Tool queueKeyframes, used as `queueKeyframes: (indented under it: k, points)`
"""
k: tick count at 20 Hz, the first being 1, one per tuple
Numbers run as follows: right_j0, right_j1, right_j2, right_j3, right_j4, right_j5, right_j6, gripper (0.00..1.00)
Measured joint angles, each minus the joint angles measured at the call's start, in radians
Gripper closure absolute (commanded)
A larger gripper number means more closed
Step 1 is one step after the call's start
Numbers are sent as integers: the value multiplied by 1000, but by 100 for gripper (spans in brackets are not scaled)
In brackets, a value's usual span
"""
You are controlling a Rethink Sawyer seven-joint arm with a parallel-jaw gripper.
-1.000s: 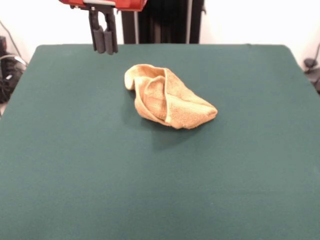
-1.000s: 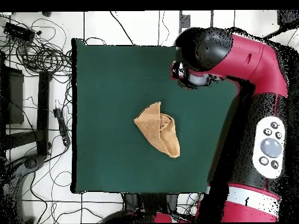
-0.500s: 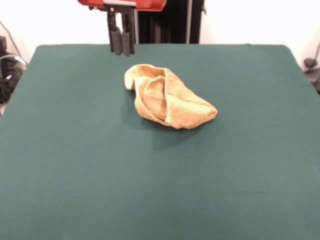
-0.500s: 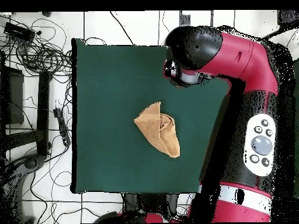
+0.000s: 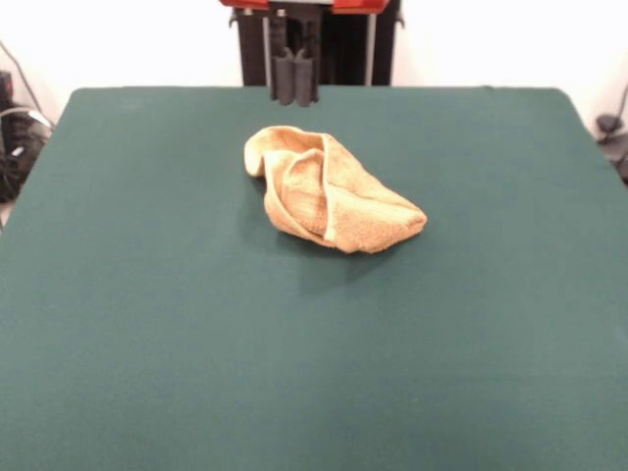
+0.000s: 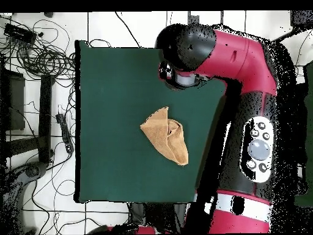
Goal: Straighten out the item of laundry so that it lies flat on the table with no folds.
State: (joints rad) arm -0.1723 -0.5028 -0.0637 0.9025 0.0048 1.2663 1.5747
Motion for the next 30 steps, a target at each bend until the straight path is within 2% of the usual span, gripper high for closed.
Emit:
queueKeyframes:
  k: [13,20,30]
  points:
    - [18,-26,0,13,4,-2,0,100]
    - [18,-50,0,71,7,-12,0,100]
    - [18,-62,0,87,7,-12,0,100]
